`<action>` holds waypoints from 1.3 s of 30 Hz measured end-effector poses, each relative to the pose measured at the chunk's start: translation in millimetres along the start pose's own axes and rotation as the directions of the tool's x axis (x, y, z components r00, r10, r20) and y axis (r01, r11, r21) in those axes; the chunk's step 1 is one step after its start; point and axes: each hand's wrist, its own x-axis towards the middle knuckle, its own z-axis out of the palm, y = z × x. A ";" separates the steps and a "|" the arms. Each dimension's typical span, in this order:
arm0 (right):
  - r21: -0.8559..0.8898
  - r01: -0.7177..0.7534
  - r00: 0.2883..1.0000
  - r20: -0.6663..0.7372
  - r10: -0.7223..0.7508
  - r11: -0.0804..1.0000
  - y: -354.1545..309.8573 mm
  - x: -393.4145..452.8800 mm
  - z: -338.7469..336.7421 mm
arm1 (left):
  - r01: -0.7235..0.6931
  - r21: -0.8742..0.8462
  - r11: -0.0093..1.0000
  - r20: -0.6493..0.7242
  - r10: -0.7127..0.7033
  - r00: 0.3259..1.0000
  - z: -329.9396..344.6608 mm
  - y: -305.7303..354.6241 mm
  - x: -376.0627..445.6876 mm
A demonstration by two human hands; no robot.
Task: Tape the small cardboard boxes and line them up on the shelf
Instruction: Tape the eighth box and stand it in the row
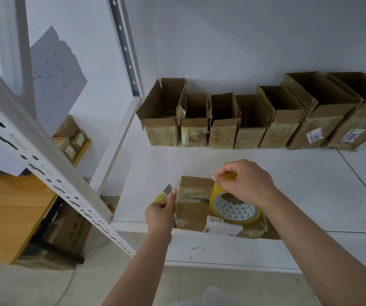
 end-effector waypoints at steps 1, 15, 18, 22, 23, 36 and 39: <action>0.001 0.002 1.000 -0.001 -0.002 1.000 -0.1 0.1 0.1 | -0.011 0.016 1.000 0.000 0.011 1.000 -0.2 -0.3 -0.1; -0.040 0.040 0.999 -0.010 -0.041 0.998 3.4 1.1 0.9 | -0.093 0.102 0.990 0.037 0.090 0.995 -7.3 -6.2 8.6; -0.058 0.059 0.998 -0.006 -0.059 0.997 2.6 1.0 2.2 | -0.358 0.197 0.913 0.010 0.364 0.931 -12.9 10.8 8.8; -0.097 0.085 0.996 -0.007 -0.086 0.992 -1.7 1.8 1.9 | -0.687 0.210 0.696 0.310 0.619 0.722 3.2 47.5 -16.1; -0.110 0.093 0.996 -0.002 -0.094 0.989 -2.3 2.6 1.6 | -0.691 0.165 0.704 0.432 0.578 0.693 10.7 50.6 -22.6; 0.594 -0.168 0.932 0.355 -0.069 0.787 48.2 -15.1 -28.1 | -0.855 0.423 0.299 0.725 0.454 0.517 31.3 32.1 -12.4; 0.451 -0.055 0.944 0.314 -0.101 0.891 44.5 -14.2 -48.5 | -0.849 0.490 0.196 0.744 0.413 0.525 32.2 29.3 -10.8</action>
